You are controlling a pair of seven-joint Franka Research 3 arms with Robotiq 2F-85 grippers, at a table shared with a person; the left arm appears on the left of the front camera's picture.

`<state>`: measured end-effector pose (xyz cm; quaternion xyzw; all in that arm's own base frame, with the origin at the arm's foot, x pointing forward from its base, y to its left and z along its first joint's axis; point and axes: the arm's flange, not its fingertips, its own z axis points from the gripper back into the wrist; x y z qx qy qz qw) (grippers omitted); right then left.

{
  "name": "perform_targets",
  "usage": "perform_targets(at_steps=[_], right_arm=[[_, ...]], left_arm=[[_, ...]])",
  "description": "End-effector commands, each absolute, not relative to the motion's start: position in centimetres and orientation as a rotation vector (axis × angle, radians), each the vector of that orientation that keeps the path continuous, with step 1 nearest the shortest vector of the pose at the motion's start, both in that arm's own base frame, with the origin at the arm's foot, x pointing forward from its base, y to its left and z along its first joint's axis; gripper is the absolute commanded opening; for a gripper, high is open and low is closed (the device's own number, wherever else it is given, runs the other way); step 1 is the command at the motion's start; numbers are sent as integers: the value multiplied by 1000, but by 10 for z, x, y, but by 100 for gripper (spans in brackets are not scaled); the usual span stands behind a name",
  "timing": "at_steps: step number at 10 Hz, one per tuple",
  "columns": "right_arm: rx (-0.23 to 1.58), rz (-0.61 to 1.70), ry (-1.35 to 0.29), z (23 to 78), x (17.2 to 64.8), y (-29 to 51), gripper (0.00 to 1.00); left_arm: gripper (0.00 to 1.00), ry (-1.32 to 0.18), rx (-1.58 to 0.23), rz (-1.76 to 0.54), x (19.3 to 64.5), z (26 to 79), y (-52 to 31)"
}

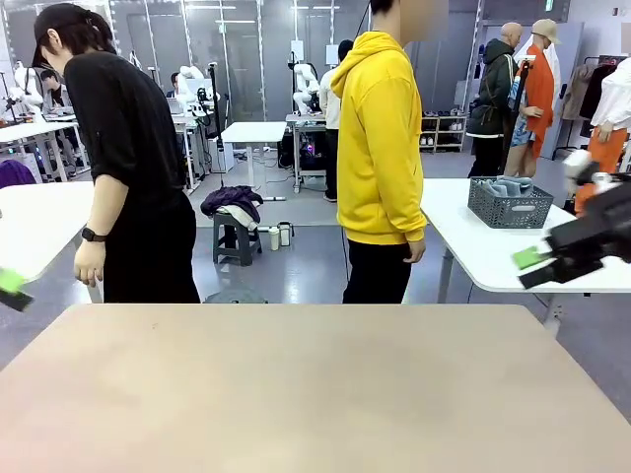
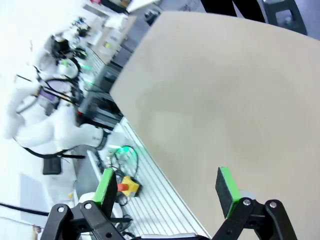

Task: Fold the towels and place them in the basket.
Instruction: When a person lays out a Towel with hook on the table, fold it in half twice.

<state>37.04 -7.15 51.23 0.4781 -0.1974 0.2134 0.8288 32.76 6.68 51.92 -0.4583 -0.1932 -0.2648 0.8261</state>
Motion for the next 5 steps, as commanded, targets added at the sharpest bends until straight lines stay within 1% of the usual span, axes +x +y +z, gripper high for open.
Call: perform_targets(at_steps=[1, 2, 3, 4, 5], right_arm=[[1112, 398, -436, 502, 375, -117, 100], [1129, 307, -456, 495, 370, -145, 100], [1182, 227, -501, 489, 363, -170, 100], [1169, 210, -508, 487, 355, -186, 100], [1153, 186, -533, 486, 348, -199, 100]], left_arm=[[100, -492, -1071, -478, 319, 511, 110], [100, -563, -1107, -388, 308, 504, 139], [100, -604, -1116, -345, 293, 497, 167], [100, -634, -1142, -279, 285, 492, 188], [100, -658, -1149, -260, 278, 488, 200]])
